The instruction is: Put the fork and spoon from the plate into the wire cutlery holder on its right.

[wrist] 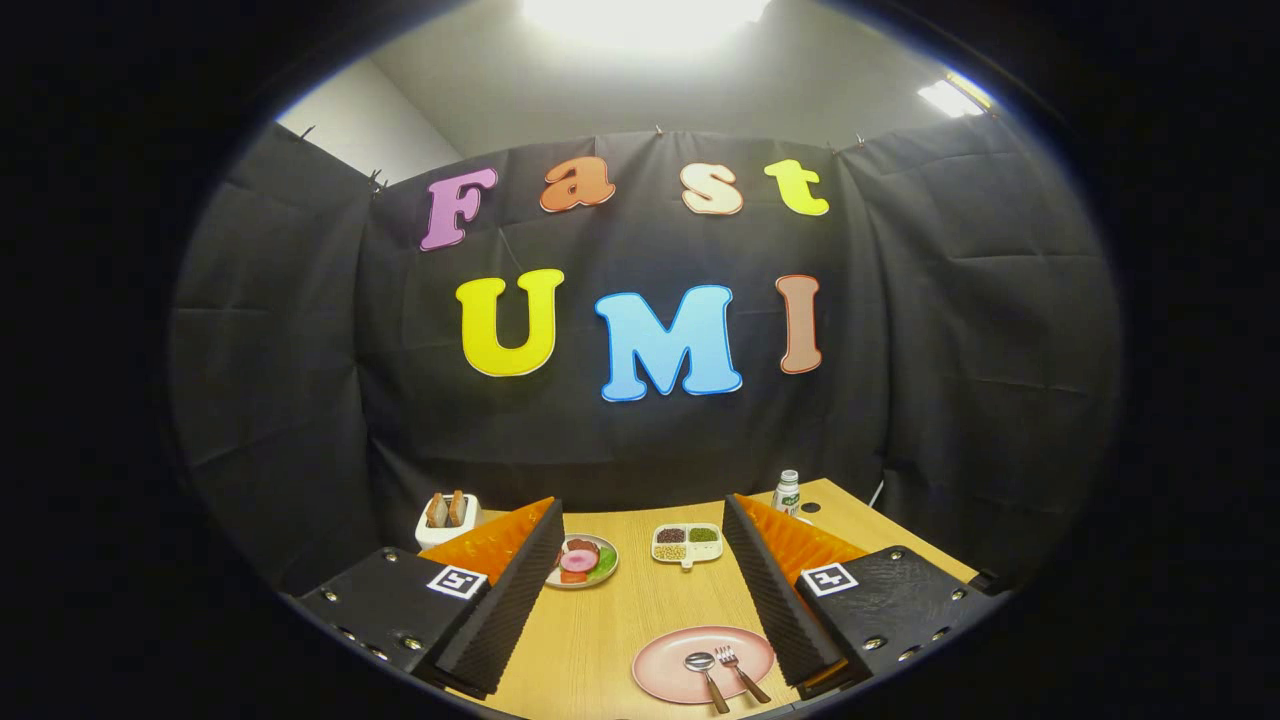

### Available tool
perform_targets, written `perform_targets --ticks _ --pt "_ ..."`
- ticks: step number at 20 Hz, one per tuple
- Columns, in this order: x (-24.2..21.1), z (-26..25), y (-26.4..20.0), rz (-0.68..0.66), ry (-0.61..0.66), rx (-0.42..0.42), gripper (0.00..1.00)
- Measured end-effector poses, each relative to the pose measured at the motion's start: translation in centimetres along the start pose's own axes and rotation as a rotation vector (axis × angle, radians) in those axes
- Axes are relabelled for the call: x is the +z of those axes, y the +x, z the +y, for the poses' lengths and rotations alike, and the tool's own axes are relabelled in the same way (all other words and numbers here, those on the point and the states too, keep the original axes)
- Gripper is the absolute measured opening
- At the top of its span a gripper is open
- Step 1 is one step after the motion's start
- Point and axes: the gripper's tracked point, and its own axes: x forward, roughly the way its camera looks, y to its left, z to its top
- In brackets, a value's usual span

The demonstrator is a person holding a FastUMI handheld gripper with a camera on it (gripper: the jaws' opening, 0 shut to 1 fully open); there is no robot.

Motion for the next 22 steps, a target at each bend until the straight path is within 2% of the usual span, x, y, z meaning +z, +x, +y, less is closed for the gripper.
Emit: perform_targets --ticks 7,14,22 --pt "-2.6 -1.5 1.0 0.084 -0.012 -0.035 0.98" --pt "-9.0 -4.4 2.6 0.3 -0.029 -0.105 0.99" --pt "-17.7 -8.9 2.0 0.594 -0.049 -0.202 0.99"
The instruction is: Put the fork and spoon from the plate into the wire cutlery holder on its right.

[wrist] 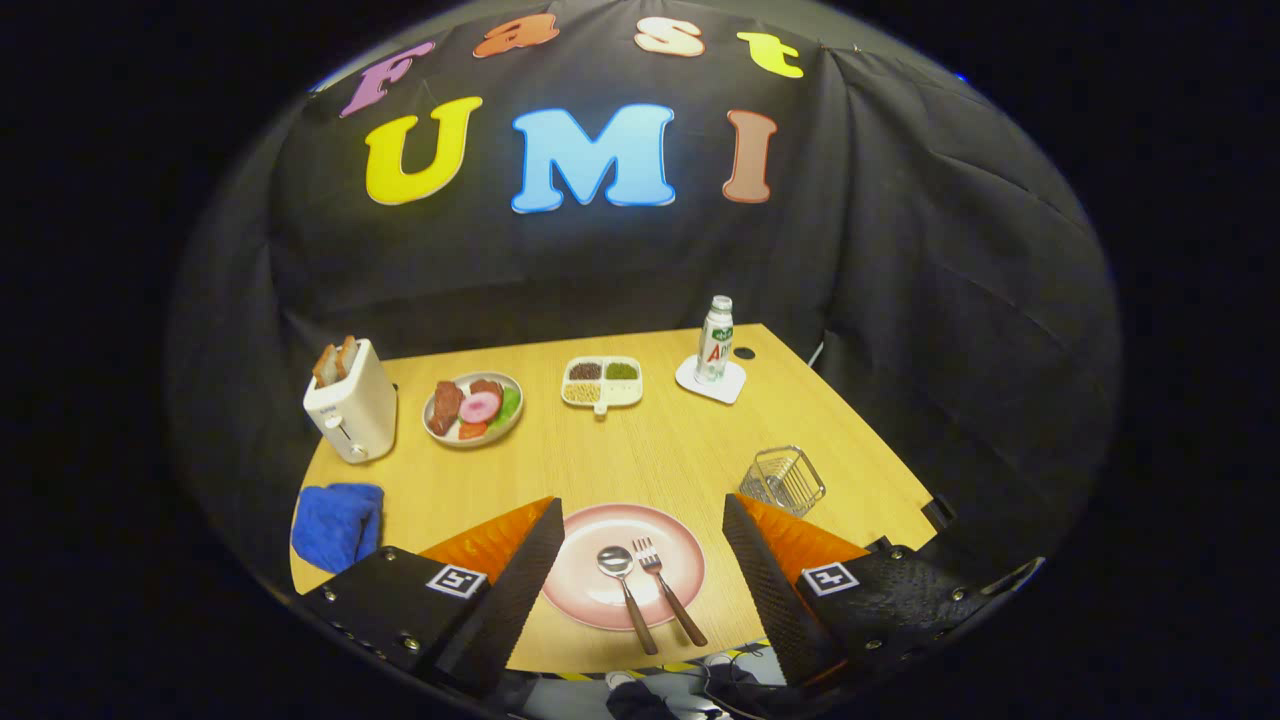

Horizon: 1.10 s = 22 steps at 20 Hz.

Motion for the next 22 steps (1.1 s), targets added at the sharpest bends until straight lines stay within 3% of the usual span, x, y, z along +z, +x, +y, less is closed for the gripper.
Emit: perform_targets --ticks 9,12,17,19,22 --pt "-8.6 -2.8 3.5 0.336 -0.172 -0.079 0.94" --pt "-10.8 -3.7 4.7 0.428 -0.253 -0.097 0.83" --pt "-14.2 -4.5 5.7 0.564 -0.328 -0.107 0.82" --pt "-15.3 -4.6 6.3 0.599 -0.354 -0.099 0.64" --pt "-16.6 -4.3 6.9 0.643 -0.359 -0.081 0.64"
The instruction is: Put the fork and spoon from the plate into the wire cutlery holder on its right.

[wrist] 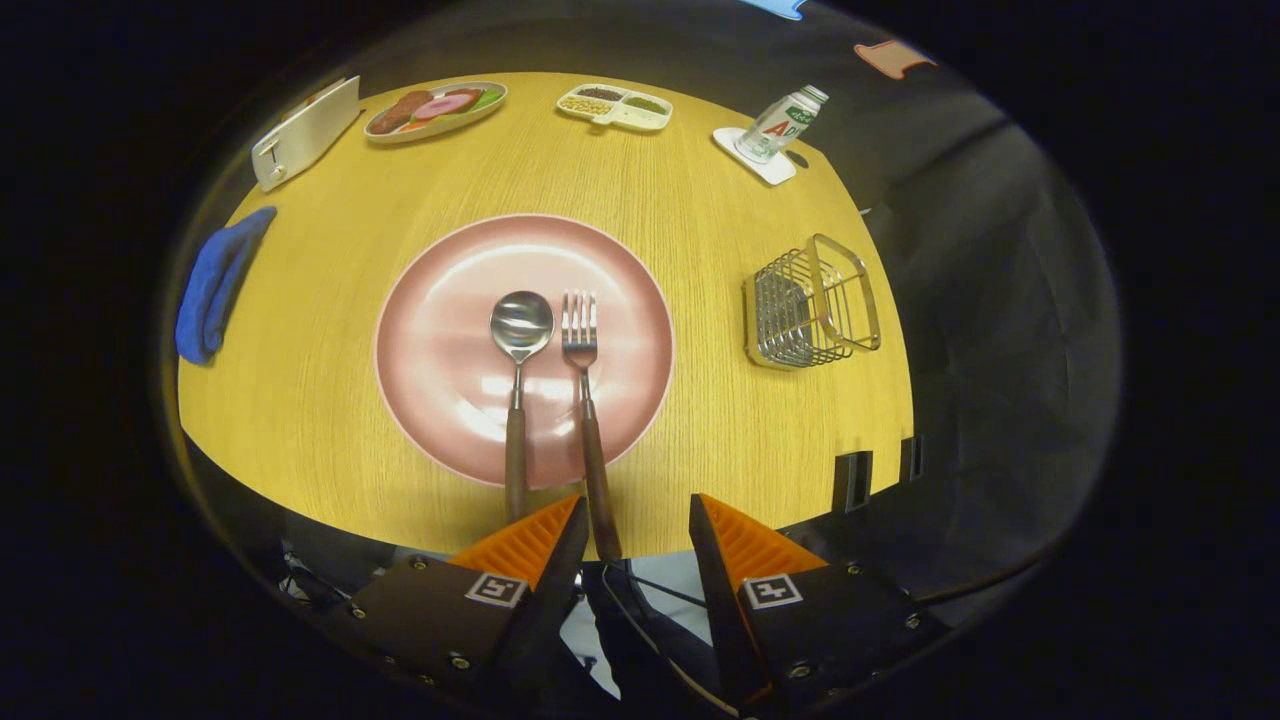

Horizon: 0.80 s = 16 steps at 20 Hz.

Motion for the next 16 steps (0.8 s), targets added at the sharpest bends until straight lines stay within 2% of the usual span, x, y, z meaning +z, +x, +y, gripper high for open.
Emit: perform_targets --ticks 13,14,15,16 --pt "-0.8 1.0 4.0 0.072 -0.046 0.054 0.63" --pt "-0.9 1.1 4.2 0.074 -0.054 0.063 0.55" --pt "-1.0 1.0 4.3 0.076 -0.062 0.057 0.36" --pt "-1.2 1.0 4.4 0.083 -0.073 0.055 0.32"
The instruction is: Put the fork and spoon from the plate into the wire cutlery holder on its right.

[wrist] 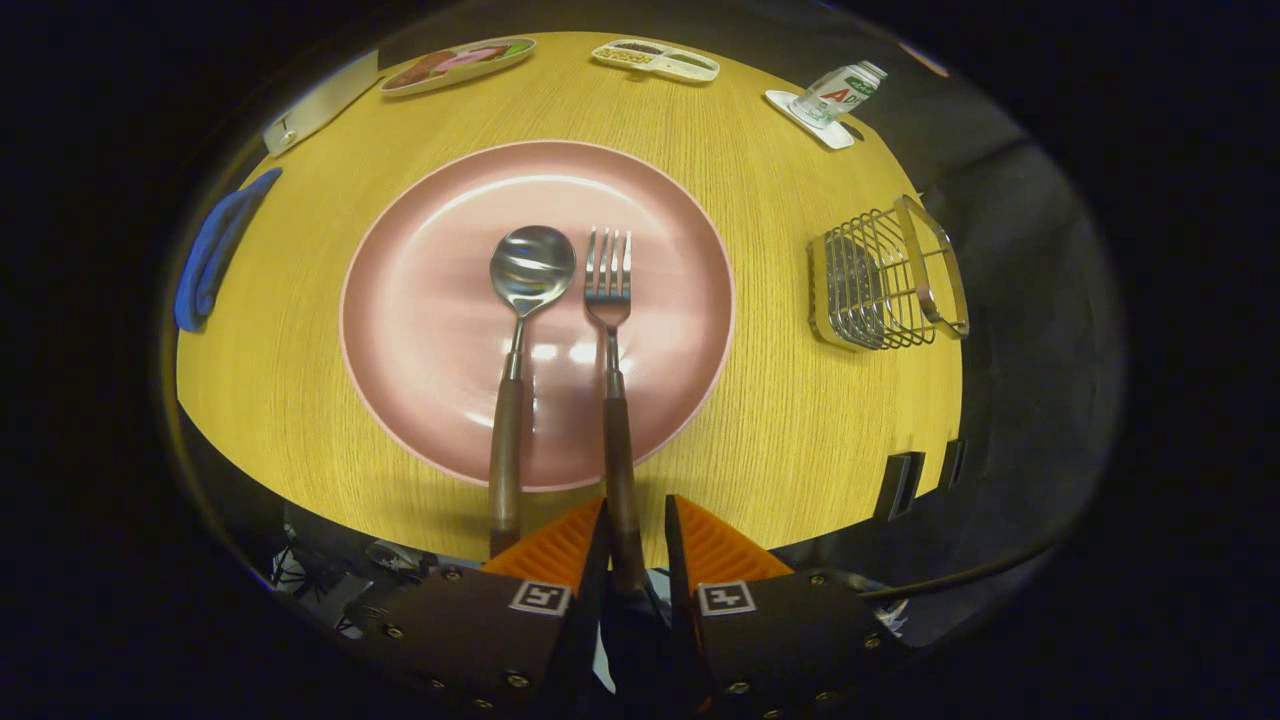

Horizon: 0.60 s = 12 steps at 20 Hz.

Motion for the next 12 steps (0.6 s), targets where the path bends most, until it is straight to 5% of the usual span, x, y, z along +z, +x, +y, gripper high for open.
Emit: perform_targets --ticks 3,10,12 --pt "0.0 0.4 -0.1 0.008 -0.022 0.008 0.14" --pt "1.3 0.0 -2.1 -0.047 -0.035 -0.036 0.14" --pt "1.5 0.1 -2.5 -0.059 -0.034 -0.045 0.06"
